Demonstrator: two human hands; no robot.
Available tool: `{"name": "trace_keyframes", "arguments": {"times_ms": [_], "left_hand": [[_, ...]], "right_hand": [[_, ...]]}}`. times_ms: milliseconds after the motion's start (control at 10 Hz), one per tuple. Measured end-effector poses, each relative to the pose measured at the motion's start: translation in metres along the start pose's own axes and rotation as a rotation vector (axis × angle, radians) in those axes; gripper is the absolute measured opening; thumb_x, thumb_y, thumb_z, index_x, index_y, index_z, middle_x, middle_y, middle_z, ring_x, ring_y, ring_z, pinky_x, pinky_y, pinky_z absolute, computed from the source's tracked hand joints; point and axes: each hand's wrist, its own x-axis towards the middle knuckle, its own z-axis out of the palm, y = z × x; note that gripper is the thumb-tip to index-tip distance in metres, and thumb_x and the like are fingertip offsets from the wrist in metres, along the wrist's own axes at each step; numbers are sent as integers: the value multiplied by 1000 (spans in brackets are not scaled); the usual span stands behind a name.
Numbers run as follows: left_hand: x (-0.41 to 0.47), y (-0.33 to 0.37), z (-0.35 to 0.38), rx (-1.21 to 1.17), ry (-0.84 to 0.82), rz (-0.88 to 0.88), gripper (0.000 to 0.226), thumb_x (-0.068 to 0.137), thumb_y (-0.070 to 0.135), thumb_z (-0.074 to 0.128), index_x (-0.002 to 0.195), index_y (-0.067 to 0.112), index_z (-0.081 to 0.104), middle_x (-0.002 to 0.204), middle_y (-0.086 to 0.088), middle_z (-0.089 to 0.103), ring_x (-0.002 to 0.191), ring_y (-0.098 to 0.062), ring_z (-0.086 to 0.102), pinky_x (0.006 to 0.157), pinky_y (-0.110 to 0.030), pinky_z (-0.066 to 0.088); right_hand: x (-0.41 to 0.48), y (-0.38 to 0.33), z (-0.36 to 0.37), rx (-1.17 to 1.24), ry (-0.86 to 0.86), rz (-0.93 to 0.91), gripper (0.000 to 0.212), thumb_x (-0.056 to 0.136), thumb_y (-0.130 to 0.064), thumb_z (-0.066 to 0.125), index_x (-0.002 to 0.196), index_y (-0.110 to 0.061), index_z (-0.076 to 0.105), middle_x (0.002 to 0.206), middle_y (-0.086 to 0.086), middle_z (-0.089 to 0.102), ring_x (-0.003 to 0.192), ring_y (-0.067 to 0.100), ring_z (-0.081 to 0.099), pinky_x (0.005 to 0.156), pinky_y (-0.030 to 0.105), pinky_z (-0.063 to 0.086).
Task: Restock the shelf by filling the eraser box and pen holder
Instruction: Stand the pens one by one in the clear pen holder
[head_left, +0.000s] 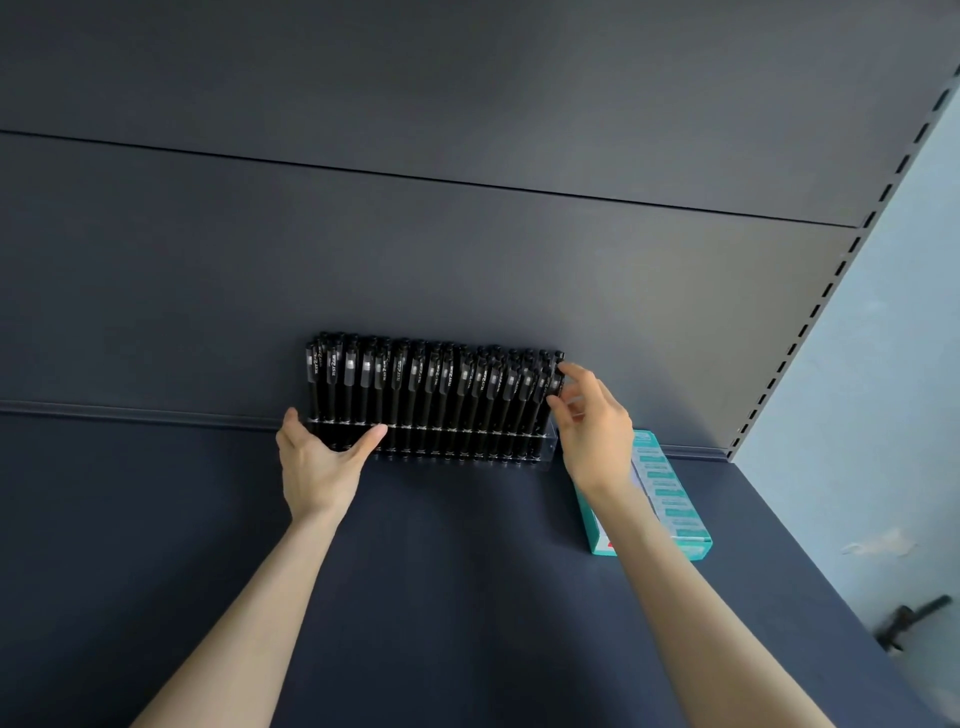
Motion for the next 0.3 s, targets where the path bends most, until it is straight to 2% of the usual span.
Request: {"name": "trace_keyframes", "arguments": {"times_ms": [200,300], "left_hand": [[-3,0,-3,-35,-48,-29,118,70,50,76,150,3,4,155,-18,20,142,-32,24,109,-48,32],[-8,2,-8,-71,-69,-39,117,73,45,76,149,1,-1,157,-18,13,145,-30,15,114,-44,23]], "right_hand": [[-3,-3,-7,34,-31,22,37,88,-11,60,125,-19,55,94,1,63,69,17,59,72,37,51],[-7,-6,-14,101,-50,53,36,90,-12,58,125,-20,54,94,0,63,71,18,60,74,41,52]]}}
